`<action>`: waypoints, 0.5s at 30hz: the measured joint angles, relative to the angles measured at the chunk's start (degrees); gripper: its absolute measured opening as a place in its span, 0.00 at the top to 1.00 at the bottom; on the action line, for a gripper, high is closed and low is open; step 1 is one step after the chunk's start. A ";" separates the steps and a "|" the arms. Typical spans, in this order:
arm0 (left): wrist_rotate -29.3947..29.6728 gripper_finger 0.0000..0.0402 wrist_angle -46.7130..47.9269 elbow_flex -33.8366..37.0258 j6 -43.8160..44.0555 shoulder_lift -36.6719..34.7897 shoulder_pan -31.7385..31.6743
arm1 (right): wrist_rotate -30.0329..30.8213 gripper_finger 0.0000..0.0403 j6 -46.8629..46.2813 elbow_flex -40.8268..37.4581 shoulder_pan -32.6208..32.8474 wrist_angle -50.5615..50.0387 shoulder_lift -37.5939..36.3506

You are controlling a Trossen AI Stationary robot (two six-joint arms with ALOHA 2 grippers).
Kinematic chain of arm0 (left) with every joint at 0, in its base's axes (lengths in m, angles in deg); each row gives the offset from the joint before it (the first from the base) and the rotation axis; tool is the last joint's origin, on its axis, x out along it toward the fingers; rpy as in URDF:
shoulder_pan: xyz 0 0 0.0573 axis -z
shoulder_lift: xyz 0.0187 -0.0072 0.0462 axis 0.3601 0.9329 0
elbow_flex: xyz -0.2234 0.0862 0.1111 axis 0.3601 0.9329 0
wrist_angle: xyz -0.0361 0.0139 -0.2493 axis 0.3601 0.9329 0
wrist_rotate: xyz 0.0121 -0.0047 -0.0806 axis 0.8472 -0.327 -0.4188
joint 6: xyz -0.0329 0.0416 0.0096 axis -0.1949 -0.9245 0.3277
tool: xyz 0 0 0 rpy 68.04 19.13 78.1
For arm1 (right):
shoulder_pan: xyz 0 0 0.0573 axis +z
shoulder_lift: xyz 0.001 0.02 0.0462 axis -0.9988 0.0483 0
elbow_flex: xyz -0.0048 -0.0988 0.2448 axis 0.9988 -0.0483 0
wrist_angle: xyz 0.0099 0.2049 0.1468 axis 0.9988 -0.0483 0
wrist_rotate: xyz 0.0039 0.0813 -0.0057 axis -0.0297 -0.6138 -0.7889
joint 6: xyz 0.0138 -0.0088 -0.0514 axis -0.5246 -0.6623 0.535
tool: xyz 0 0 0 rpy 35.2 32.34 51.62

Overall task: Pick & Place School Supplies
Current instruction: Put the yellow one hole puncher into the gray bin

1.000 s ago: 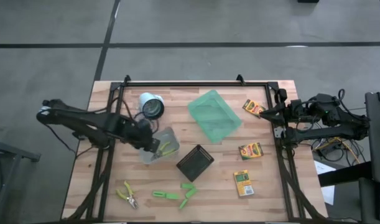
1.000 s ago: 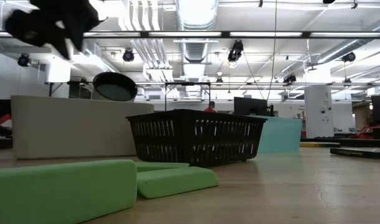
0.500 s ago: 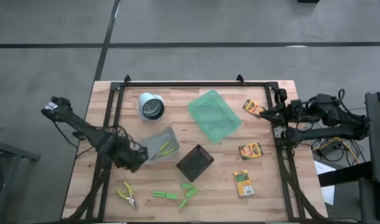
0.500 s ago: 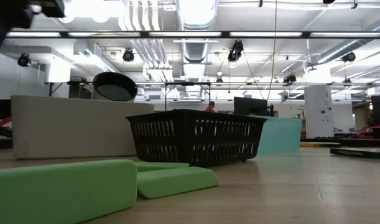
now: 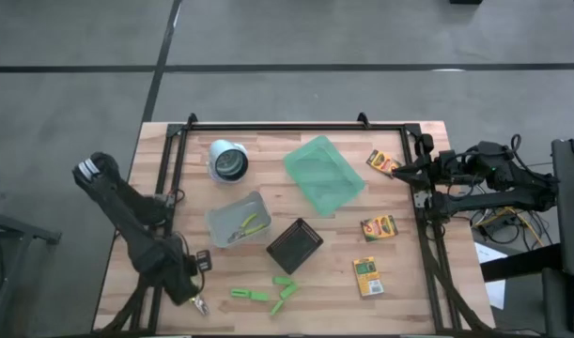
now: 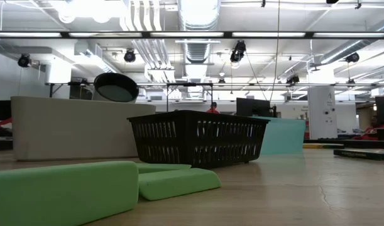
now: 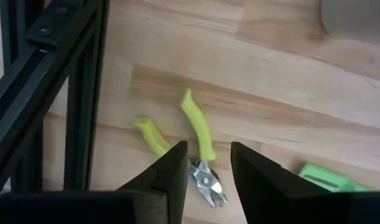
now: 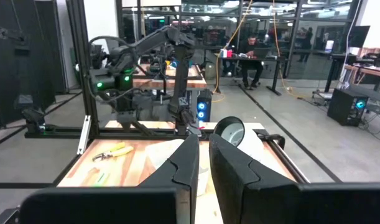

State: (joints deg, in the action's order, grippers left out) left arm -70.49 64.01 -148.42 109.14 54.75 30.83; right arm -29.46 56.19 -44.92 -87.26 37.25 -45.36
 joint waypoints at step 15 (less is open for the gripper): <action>1.26 0.69 -4.56 0.00 -0.93 9.67 3.46 | 0.00 0.91 0.00 0.00 0.01 -0.01 0.01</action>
State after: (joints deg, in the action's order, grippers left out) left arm -69.23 59.45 -148.42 108.22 64.42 34.29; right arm -29.46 56.19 -44.92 -87.25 37.24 -45.35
